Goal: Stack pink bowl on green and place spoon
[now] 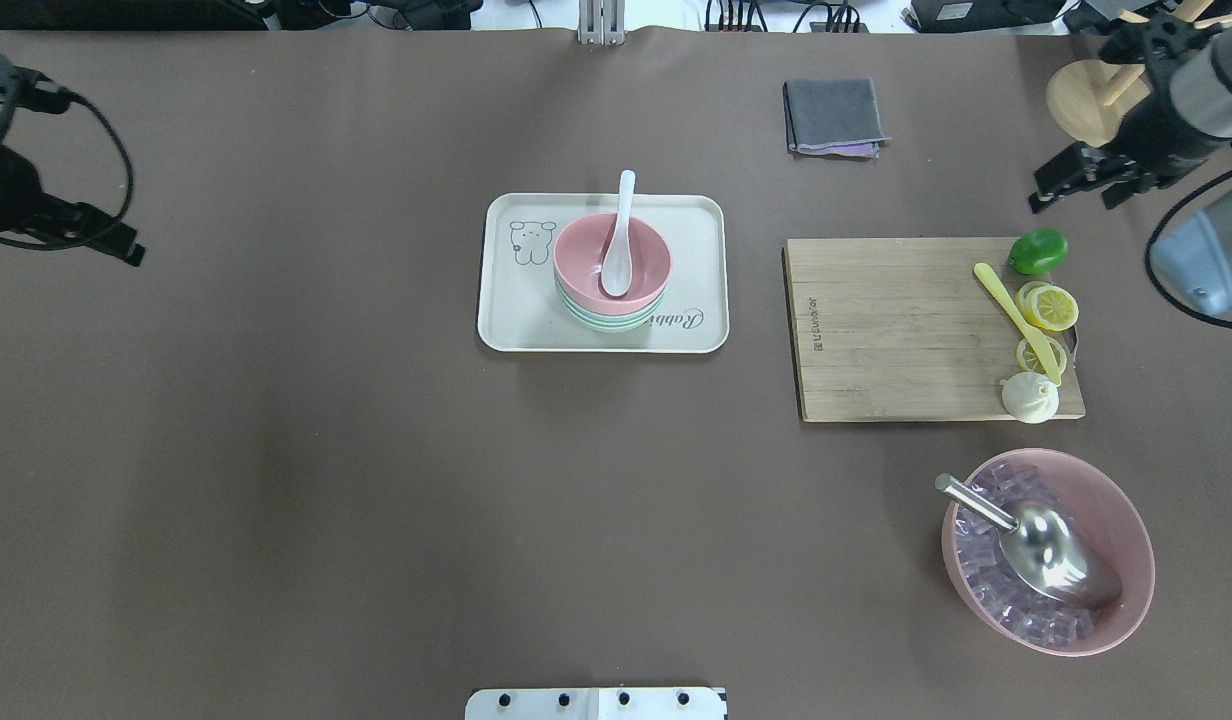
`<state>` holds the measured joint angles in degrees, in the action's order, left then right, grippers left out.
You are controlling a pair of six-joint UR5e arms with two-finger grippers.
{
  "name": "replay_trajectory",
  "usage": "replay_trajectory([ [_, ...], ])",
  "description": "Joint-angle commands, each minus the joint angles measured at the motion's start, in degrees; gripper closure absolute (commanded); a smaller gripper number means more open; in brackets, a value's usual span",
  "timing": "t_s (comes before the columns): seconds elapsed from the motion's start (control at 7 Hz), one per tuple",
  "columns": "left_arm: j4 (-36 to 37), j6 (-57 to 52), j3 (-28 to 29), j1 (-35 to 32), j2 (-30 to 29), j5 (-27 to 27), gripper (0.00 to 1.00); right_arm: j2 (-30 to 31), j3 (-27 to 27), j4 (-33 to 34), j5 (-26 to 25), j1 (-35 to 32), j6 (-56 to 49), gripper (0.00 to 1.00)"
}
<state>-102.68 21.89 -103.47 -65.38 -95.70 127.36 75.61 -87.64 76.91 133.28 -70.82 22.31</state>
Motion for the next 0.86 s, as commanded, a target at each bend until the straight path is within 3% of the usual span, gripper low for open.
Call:
replay_trajectory([
  [0.0, 0.1, -18.8, 3.2, -9.7, 11.2, 1.7, 0.03, 4.5, 6.0, 0.1, 0.8, -9.5, -19.4, 0.0],
  [0.29, 0.1, -19.6, 8.6, -11.3, 10.2, 1.8, 0.02, 4.7, 9.5, -0.3, 2.1, -11.3, -23.6, 0.0],
  [0.71, 0.0, -19.3, 8.7, -11.4, 9.9, 3.9, 0.02, 4.7, 9.5, -0.4, 3.0, -11.4, -23.6, 0.0],
])
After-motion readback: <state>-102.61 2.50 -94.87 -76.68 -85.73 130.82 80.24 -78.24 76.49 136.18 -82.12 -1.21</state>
